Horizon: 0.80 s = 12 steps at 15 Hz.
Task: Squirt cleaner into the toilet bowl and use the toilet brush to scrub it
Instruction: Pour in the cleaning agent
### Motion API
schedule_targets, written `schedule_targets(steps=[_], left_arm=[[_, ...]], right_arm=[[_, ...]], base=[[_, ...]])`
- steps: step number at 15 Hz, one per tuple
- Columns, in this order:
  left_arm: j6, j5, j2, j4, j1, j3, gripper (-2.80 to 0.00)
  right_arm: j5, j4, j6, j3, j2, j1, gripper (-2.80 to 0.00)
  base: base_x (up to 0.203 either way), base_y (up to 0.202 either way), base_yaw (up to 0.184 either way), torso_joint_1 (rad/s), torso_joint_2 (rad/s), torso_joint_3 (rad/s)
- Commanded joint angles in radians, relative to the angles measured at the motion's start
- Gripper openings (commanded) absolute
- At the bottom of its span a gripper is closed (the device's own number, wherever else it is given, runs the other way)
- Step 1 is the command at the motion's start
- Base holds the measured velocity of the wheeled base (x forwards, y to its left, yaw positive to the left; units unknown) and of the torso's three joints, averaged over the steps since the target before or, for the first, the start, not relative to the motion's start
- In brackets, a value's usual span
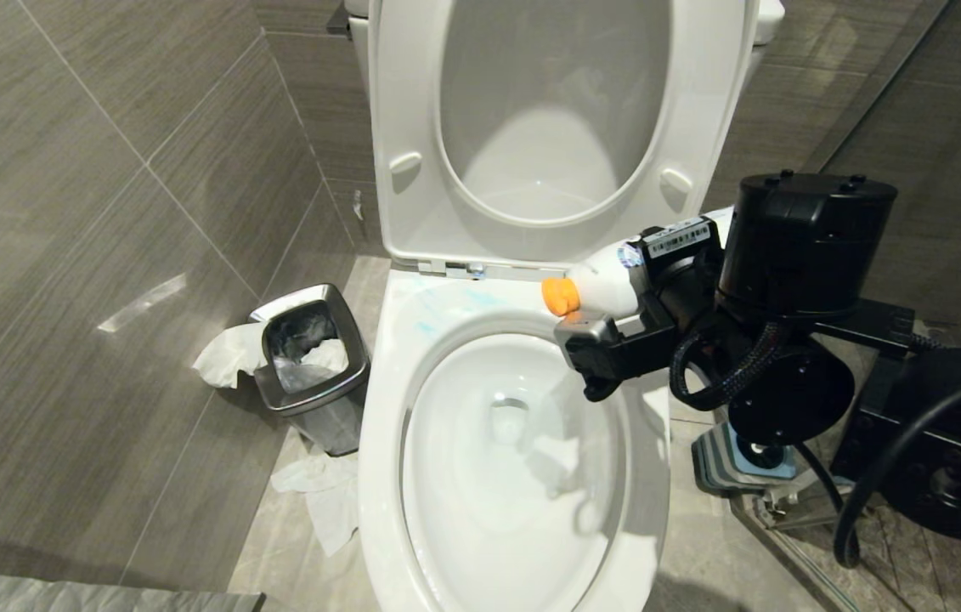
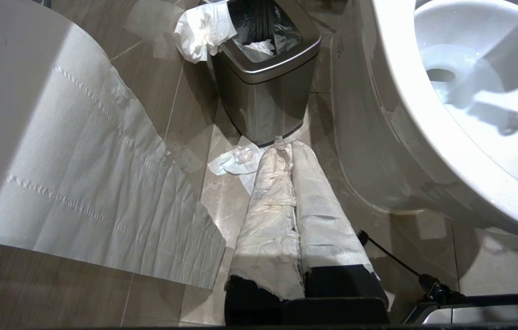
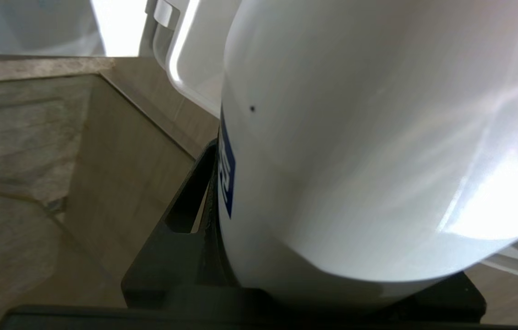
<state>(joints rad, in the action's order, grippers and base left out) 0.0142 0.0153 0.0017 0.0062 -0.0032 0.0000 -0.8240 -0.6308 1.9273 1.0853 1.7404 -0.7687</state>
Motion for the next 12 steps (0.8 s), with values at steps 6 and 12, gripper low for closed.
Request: schedule_targets(steps=[6, 12], left_arm=[[0.0, 0.0, 0.0, 0.0, 0.0, 0.002, -2.8], [0.0, 0.0, 0.0, 0.0, 0.0, 0.002, -2.8]], right_arm=[[-0.004, -0.004, 0.087, -0.001, 0.002, -0.011, -2.8], [-0.004, -0.004, 0.246, 0.006, 0.001, -0.031, -2.8]], base=[[0.0, 0.0, 0.0, 0.0, 0.0, 0.0], [0.0, 0.0, 0.0, 0.0, 0.0, 0.0]])
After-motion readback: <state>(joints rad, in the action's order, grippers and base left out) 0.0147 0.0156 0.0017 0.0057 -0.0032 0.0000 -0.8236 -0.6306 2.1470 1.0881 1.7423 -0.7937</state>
